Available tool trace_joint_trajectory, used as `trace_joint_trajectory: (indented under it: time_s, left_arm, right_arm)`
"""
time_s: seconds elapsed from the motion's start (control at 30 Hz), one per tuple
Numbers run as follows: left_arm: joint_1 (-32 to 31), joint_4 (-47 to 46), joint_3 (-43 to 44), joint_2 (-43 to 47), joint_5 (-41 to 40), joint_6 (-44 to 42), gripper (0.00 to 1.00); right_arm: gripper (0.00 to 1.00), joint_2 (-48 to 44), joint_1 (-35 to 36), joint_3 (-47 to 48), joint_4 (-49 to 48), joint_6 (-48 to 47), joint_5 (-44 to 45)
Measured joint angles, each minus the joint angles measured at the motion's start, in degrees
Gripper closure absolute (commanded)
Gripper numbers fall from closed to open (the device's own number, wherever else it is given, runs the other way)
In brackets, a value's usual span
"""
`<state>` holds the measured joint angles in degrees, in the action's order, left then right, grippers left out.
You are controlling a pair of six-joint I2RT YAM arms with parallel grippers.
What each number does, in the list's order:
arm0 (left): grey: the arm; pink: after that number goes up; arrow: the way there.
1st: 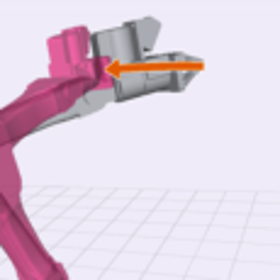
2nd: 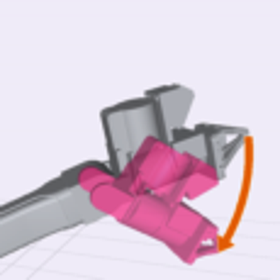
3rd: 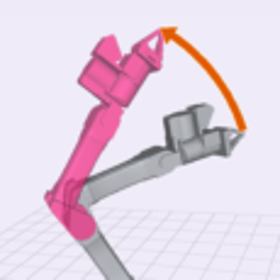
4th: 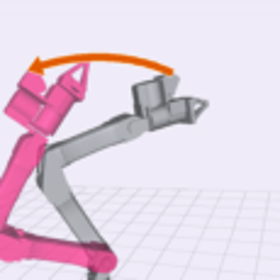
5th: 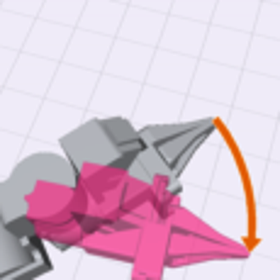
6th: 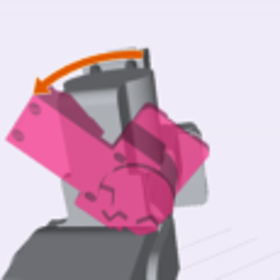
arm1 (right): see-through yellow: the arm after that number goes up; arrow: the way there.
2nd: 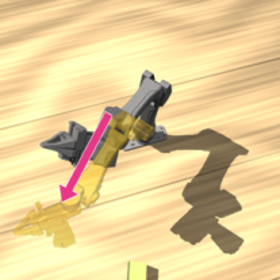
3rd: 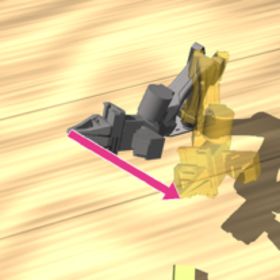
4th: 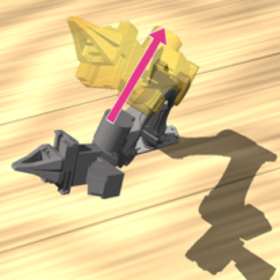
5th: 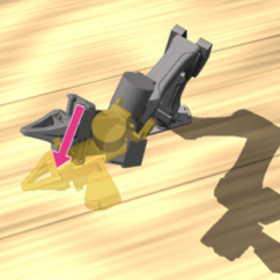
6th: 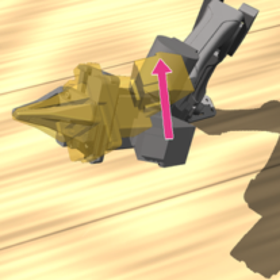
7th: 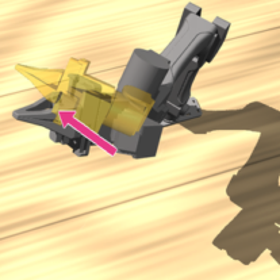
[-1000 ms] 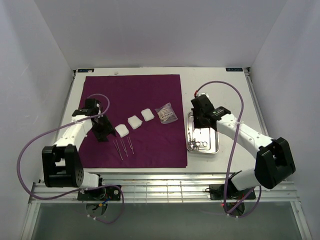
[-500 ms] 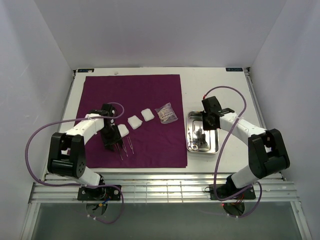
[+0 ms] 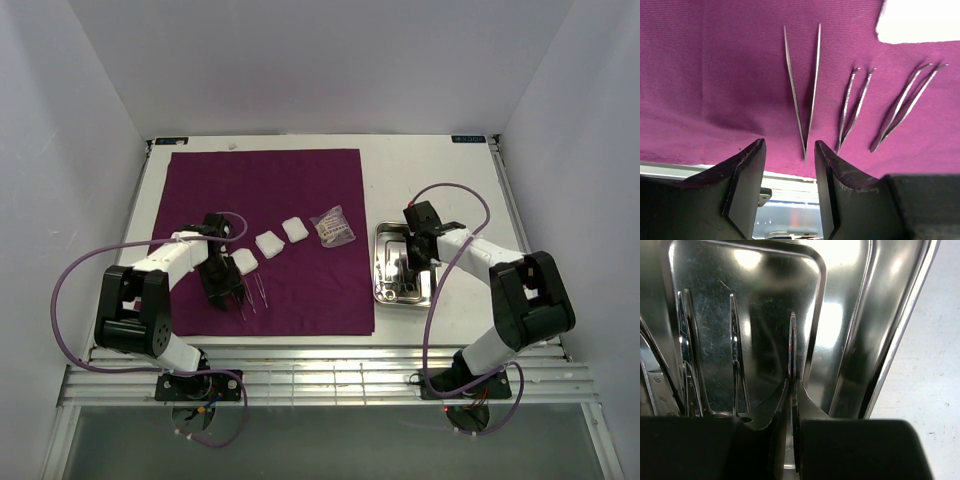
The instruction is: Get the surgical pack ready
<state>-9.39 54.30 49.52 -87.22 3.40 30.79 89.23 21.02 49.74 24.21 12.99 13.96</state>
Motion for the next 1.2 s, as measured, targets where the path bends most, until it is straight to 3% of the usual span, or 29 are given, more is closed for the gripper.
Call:
trace_joint_trajectory:
  time_s: [0.57,0.8,1.03,1.2]
  left_arm:
    - [0.0,-2.5,-0.3,-0.3,0.2,0.7,0.49]
    - [0.0,-4.0,-0.3,-2.0,0.1,0.8,0.54]
    - [0.0,-4.3,0.7,-3.7,0.1,1.0,0.57]
    - [0.0,-5.3,1.6,-4.5,-0.3,1.5,0.85]
  right_arm:
    - [0.9,-4.0,0.0,-3.6,2.8,3.5,1.3]
    - [0.69,-4.7,0.1,-4.1,3.1,3.8,1.1]
    - [0.64,-5.2,0.2,-4.1,3.4,3.5,0.8]
    - [0.64,-6.6,0.3,-4.1,4.3,3.5,0.8]
